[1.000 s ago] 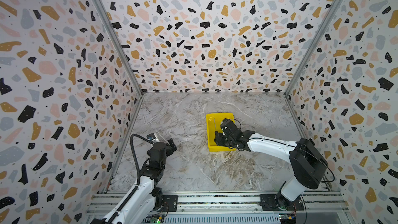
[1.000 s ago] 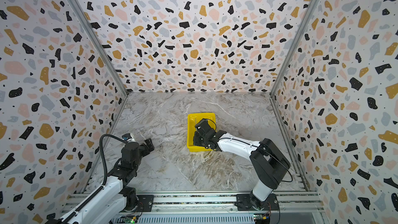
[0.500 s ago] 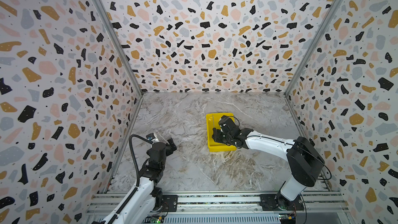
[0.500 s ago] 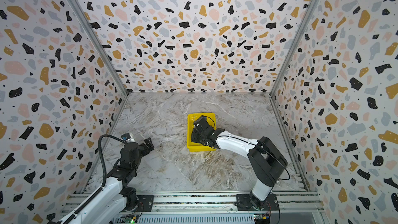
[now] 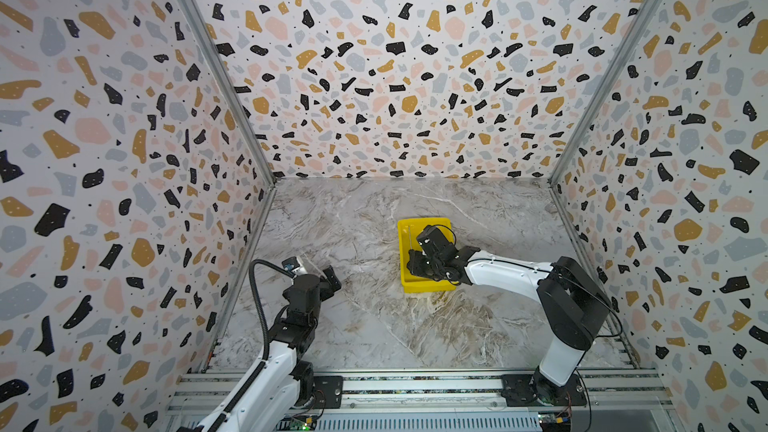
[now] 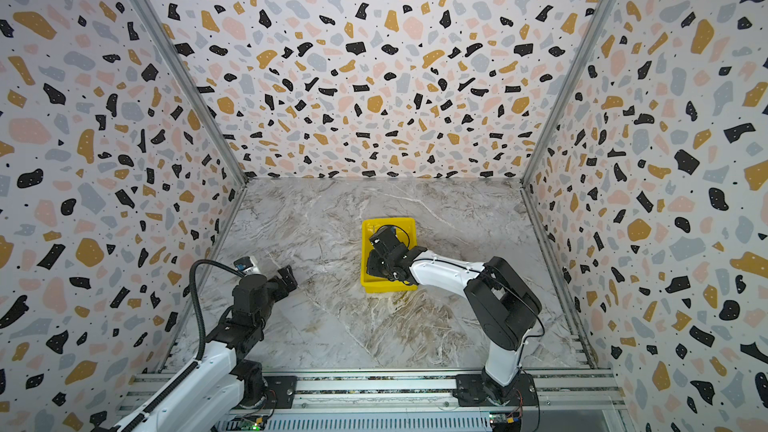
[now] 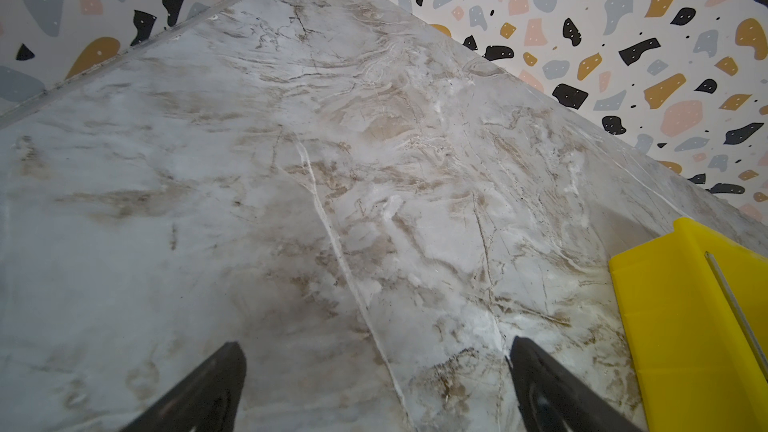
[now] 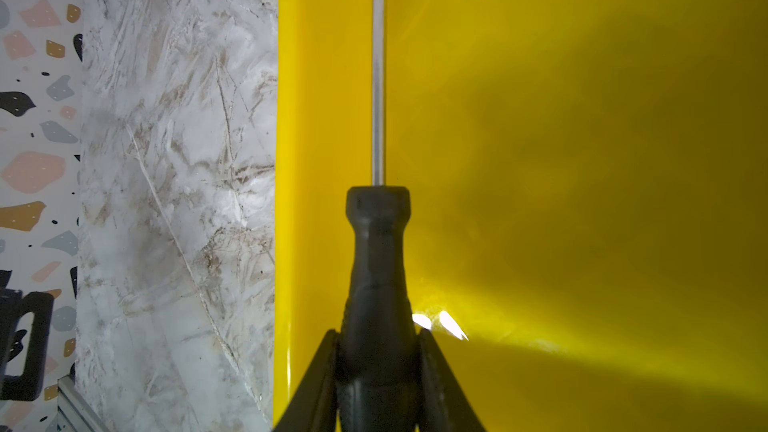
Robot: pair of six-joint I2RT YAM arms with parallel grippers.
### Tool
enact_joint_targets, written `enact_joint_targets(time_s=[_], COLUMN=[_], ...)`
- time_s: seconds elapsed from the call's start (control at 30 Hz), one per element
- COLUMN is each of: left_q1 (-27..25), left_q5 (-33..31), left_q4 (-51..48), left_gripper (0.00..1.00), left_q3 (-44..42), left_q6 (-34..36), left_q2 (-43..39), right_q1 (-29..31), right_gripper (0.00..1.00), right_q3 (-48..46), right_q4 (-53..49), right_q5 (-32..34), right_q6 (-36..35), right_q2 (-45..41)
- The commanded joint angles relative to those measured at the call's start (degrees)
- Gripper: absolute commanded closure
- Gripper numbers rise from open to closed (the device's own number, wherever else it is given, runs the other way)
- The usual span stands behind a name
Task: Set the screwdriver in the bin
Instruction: 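Lower the screwdriver into the bin and open the right gripper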
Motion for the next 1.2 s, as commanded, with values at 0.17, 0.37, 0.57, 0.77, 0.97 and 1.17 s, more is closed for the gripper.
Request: enact_joint_targets(time_s=[0.17, 0.37, 0.57, 0.77, 0.97, 1.17], left_q1=[-0.09, -0.07, -0.09, -0.09, -0.05, -0.09], left_q5=[-0.74, -0.79, -0.79, -0.98, -1.05, -1.02], left_q4=[1.02, 1.07, 1.06, 0.96, 0.96, 0.99], left_gripper=[0.0, 0.0, 0.0, 0.0, 0.0, 0.0], left_q3=[0.79, 0.84, 0.84, 0.72, 0.82, 0.84], left_q6=[0.17, 0.18, 0.17, 0.16, 0.07, 0.07], left_q2=[-0.51, -0.4, -0.51, -0.55, -0.51, -0.19], right_q1=[-0.26, -0.31, -0.31, -0.44, -0.66, -1.51], right_gripper=[0.89, 0.87, 0.76, 0.68, 0.6, 0.59], right_q3=[2.37, 2.83, 2.91, 3.15, 3.6, 4.21], right_q4=[1.09, 0.92, 0.35, -0.09, -0.86, -2.82], right_q5=[-0.76, -1.29, -1.01, -1.21, -1.25, 0.21], right_q6=[0.48, 0.47, 0.17, -0.21, -0.75, -1.98], right_q2=[0.58, 1.07, 0.99, 0.57, -0.18, -3.05])
